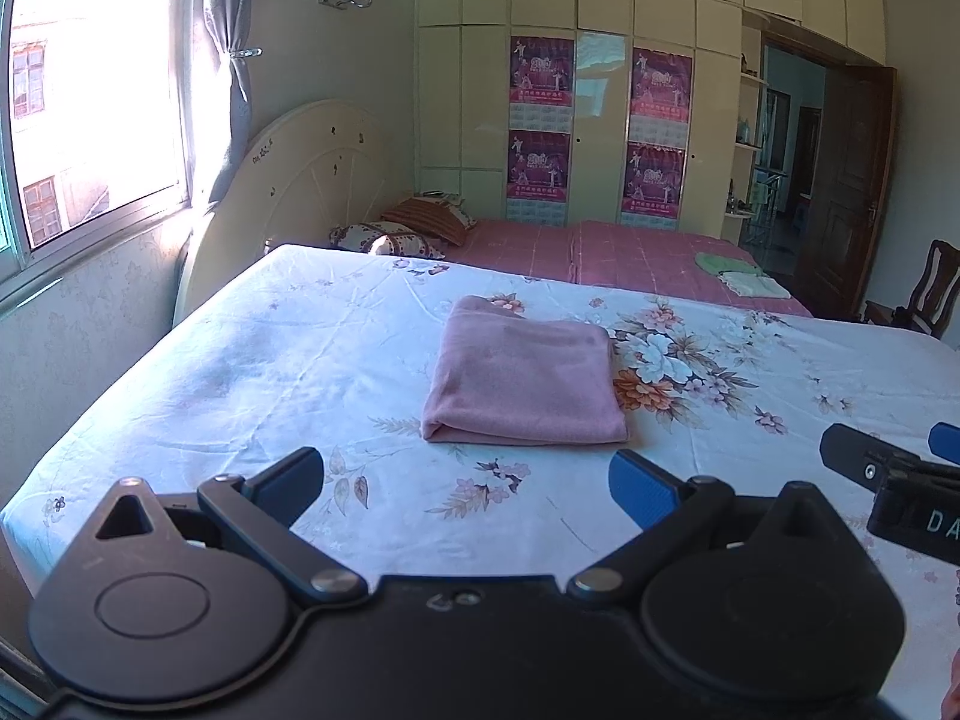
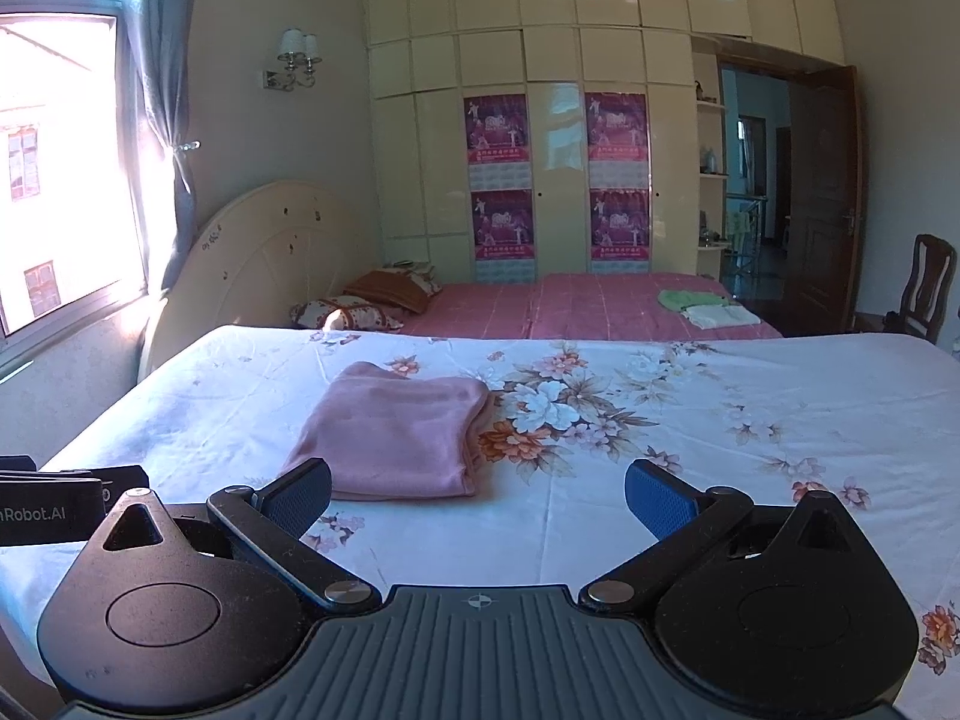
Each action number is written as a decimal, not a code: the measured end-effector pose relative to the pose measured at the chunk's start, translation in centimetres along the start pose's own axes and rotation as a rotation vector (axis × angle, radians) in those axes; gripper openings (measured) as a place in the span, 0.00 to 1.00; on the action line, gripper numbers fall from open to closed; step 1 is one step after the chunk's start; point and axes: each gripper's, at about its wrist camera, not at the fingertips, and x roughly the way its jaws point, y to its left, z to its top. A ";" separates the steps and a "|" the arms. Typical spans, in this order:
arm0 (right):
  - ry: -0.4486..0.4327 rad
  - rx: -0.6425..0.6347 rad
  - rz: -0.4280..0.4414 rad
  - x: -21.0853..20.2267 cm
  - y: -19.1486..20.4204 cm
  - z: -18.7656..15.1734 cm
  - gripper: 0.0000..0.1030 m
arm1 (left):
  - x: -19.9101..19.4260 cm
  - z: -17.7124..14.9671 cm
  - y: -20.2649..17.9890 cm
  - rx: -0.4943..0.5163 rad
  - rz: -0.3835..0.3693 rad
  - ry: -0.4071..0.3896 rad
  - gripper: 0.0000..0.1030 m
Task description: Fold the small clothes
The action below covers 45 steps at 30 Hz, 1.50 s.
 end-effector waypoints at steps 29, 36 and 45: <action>0.006 0.006 0.014 0.7 -0.1 0.0 1.00 | 0.4 0.1 -0.3 0.004 0.001 0.004 0.98; 0.013 0.010 0.013 1.0 -0.4 0.0 1.00 | 1.2 0.0 -0.7 0.008 -0.007 0.019 0.99; 0.041 0.019 0.004 2.5 -0.8 -0.2 1.00 | 3.0 0.0 -1.0 0.010 -0.030 0.016 0.98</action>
